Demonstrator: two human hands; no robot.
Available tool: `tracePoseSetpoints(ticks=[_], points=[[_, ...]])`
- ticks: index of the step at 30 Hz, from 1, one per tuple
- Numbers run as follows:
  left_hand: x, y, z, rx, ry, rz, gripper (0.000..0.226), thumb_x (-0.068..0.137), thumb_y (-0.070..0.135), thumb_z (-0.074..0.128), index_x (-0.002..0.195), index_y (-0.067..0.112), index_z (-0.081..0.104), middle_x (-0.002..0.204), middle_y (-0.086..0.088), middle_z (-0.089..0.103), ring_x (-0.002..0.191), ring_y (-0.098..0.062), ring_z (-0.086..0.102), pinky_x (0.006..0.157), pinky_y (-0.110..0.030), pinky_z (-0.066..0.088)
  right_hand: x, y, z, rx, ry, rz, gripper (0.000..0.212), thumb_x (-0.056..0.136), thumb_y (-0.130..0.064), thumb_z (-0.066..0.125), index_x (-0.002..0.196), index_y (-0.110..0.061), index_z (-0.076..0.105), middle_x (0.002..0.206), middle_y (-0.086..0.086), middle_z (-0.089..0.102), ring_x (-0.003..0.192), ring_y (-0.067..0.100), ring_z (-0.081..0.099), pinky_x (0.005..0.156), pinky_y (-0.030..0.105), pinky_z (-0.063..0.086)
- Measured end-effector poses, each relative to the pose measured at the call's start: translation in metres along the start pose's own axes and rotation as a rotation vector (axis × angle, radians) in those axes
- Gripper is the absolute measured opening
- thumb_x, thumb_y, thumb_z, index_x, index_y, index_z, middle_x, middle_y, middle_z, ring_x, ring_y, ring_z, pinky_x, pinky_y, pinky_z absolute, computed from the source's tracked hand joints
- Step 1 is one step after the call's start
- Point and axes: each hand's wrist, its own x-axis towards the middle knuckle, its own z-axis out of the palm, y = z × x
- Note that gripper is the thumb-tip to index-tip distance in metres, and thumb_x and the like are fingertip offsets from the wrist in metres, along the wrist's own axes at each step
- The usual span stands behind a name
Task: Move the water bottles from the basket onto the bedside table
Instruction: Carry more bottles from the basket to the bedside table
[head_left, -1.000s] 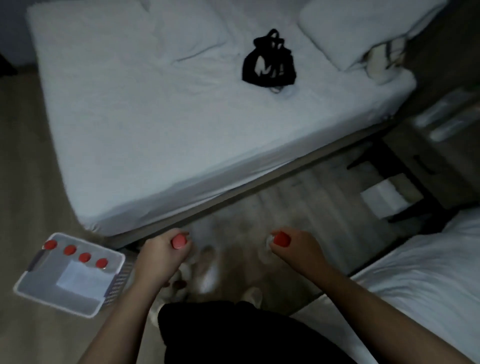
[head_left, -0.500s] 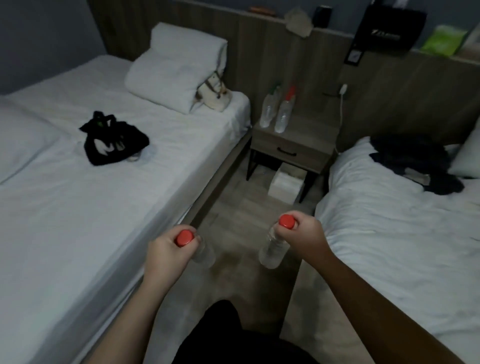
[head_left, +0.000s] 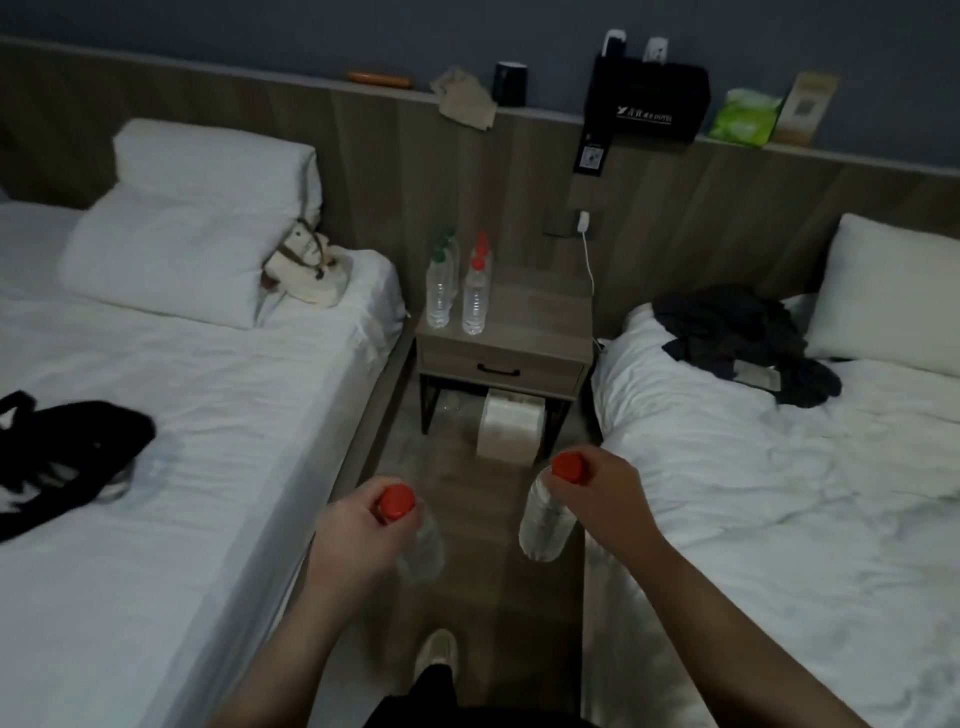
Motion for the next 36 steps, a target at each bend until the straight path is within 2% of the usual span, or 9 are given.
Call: tracePoseSetpoints(ticks=[4, 6, 10, 15, 20, 25, 27, 31, 36], points=[[0.070, 0.010, -0.002, 0.046, -0.109, 0.020, 0.016, 0.075, 0.029, 0.075, 0.076, 0.039, 0.063, 0.068, 0.013, 0.068, 0.062, -0.002, 0.065, 0.059, -0.021, 0.053, 0.051, -0.010, 0.011, 0.010, 0.016, 0.038, 0.020, 0.075, -0.026, 0.075, 0.093, -0.024, 0.065, 0.083, -0.008, 0.065, 0.075, -0.001, 0.058, 0.059, 0.007, 0.038], [0.091, 0.013, 0.001, 0.125, -0.156, 0.029, 0.014, 0.076, 0.039, 0.072, 0.082, 0.041, 0.059, 0.074, 0.011, 0.067, 0.070, -0.002, 0.063, 0.066, -0.022, 0.050, 0.069, -0.012, 0.015, 0.021, 0.038, 0.031, 0.018, 0.074, -0.024, 0.076, 0.089, -0.023, 0.066, 0.081, -0.007, 0.065, 0.074, -0.001, 0.059, 0.060, 0.008, 0.040], [0.140, 0.018, 0.013, 0.233, -0.230, 0.061, 0.025, 0.077, 0.046, 0.069, 0.097, 0.040, 0.055, 0.086, 0.013, 0.062, 0.082, -0.010, 0.060, 0.081, -0.031, 0.050, 0.107, -0.014, 0.024, 0.073, 0.020, 0.109, 0.022, 0.074, -0.023, 0.077, 0.093, -0.022, 0.066, 0.083, -0.007, 0.065, 0.077, 0.004, 0.061, 0.069, 0.021, 0.050], [0.202, 0.027, 0.034, 0.205, -0.265, 0.082, 0.019, 0.072, 0.046, 0.070, 0.087, 0.040, 0.060, 0.077, 0.011, 0.066, 0.073, -0.006, 0.063, 0.072, -0.038, 0.056, 0.157, -0.005, 0.022, 0.088, 0.012, 0.201, 0.020, 0.072, -0.030, 0.077, 0.088, -0.030, 0.065, 0.081, -0.012, 0.065, 0.077, 0.001, 0.061, 0.064, 0.015, 0.045], [0.259, 0.042, 0.075, 0.248, -0.333, 0.100, 0.014, 0.075, 0.041, 0.071, 0.079, 0.041, 0.057, 0.072, 0.013, 0.064, 0.069, 0.000, 0.061, 0.070, -0.030, 0.056, 0.220, 0.017, 0.014, 0.067, 0.008, 0.207, 0.019, 0.071, -0.029, 0.077, 0.086, -0.025, 0.067, 0.078, -0.010, 0.066, 0.074, 0.001, 0.062, 0.066, 0.017, 0.047], [0.327, 0.069, 0.121, 0.404, -0.335, 0.133, 0.017, 0.078, 0.049, 0.065, 0.088, 0.041, 0.053, 0.072, 0.015, 0.060, 0.067, 0.004, 0.057, 0.063, -0.014, 0.042, 0.304, 0.036, -0.001, 0.054, -0.051, 0.181, 0.019, 0.073, -0.028, 0.077, 0.086, -0.030, 0.063, 0.076, -0.016, 0.061, 0.073, -0.004, 0.056, 0.065, 0.013, 0.041], [0.354, 0.089, 0.135, 0.446, -0.329, 0.142, 0.017, 0.080, 0.049, 0.064, 0.090, 0.040, 0.053, 0.073, 0.016, 0.058, 0.067, 0.005, 0.055, 0.061, -0.012, 0.039, 0.337, 0.040, -0.013, 0.068, -0.075, 0.152, 0.022, 0.073, -0.028, 0.078, 0.083, -0.036, 0.059, 0.076, -0.018, 0.061, 0.075, -0.005, 0.057, 0.068, 0.013, 0.042], [0.412, 0.121, 0.166, 0.501, -0.271, 0.198, 0.020, 0.081, 0.050, 0.061, 0.091, 0.033, 0.057, 0.075, 0.015, 0.060, 0.068, 0.000, 0.057, 0.064, -0.018, 0.046, 0.408, 0.047, -0.039, 0.042, -0.162, 0.110, 0.020, 0.079, -0.032, 0.073, 0.080, -0.041, 0.054, 0.074, -0.019, 0.061, 0.069, -0.008, 0.056, 0.063, 0.006, 0.039], [0.481, 0.143, 0.200, 0.576, -0.272, 0.244, 0.024, 0.084, 0.049, 0.057, 0.098, 0.030, 0.054, 0.080, 0.016, 0.055, 0.072, -0.002, 0.055, 0.068, -0.017, 0.042, 0.487, 0.054, -0.053, -0.011, -0.212, 0.083, 0.019, 0.081, -0.032, 0.071, 0.097, -0.030, 0.060, 0.089, -0.011, 0.065, 0.083, 0.003, 0.061, 0.081, 0.022, 0.048]])
